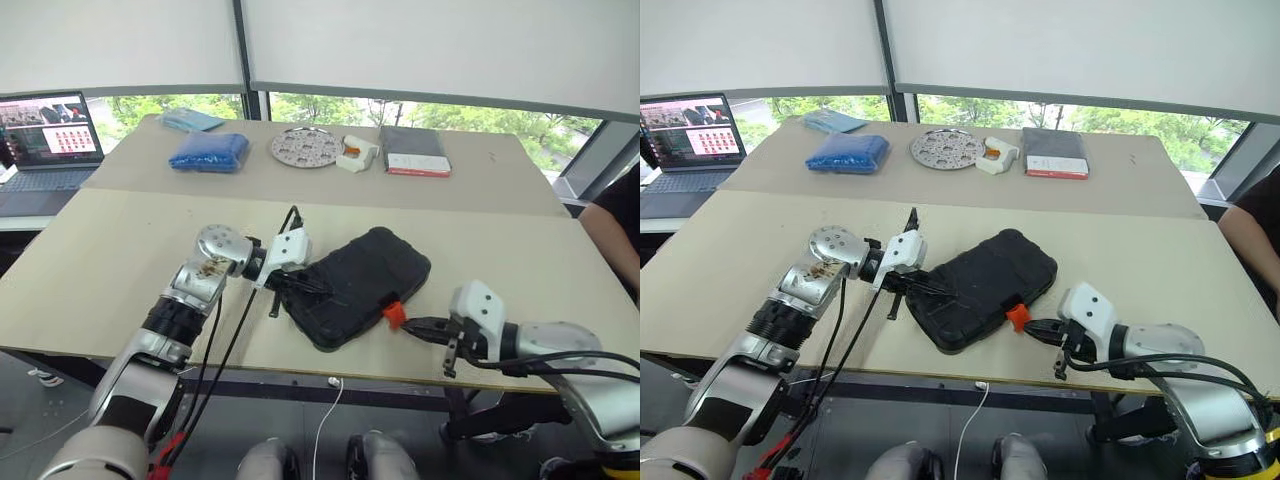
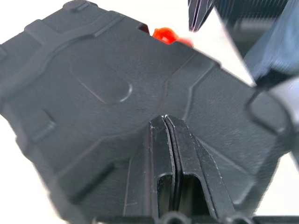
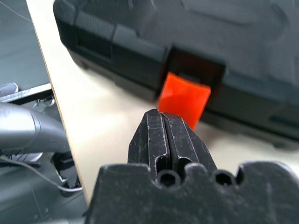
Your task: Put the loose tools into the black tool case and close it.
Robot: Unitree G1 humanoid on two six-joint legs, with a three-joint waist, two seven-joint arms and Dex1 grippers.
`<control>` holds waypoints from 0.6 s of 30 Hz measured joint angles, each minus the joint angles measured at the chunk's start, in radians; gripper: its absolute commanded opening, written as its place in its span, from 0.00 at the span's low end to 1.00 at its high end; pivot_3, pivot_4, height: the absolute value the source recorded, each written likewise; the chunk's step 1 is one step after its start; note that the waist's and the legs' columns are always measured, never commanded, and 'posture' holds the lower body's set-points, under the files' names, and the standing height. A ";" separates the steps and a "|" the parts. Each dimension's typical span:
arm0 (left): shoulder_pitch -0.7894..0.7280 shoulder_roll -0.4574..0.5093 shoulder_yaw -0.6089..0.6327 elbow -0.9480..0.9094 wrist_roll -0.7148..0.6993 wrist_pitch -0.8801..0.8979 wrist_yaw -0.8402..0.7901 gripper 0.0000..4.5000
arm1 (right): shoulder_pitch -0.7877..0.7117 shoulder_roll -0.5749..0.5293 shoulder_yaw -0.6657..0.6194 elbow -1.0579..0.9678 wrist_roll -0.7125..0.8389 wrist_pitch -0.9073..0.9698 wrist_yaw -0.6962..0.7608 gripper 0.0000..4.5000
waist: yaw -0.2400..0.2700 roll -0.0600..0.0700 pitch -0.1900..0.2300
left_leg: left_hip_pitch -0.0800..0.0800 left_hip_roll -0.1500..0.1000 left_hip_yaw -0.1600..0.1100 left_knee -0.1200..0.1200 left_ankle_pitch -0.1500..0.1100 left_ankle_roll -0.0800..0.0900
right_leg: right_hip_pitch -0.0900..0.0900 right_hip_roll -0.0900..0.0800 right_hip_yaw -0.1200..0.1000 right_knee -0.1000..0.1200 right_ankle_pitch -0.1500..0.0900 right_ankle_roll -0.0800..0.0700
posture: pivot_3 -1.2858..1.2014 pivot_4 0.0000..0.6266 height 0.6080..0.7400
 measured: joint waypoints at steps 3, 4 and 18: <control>0.000 0.000 -0.001 0.007 0.000 -0.024 0.002 0.02 | -0.003 0.013 0.031 0.047 -0.031 -0.013 -0.008 0.00 | 0.001 0.000 0.000 | 0.000 0.000 0.000 0.000 0.000 0.000 | 0.000 0.000 0.000 0.000 0.000 0.000 | 0.52 0.24 0.84; 0.000 -0.001 0.000 0.007 -0.001 -0.023 0.001 0.02 | -0.003 0.023 0.037 0.063 -0.042 -0.028 -0.008 0.00 | 0.001 0.000 0.000 | 0.000 0.000 0.000 0.000 0.000 0.000 | 0.000 0.000 0.000 0.000 0.000 0.000 | 0.52 0.24 0.84; -0.035 -0.025 -0.028 0.056 0.061 -0.161 0.019 0.02 | -0.048 0.149 0.101 0.184 -0.145 -0.110 -0.094 0.00 | 0.000 0.000 0.000 | 0.000 0.000 0.001 0.000 0.000 0.000 | 0.000 0.001 0.000 0.001 0.000 0.000 | 0.52 0.24 0.84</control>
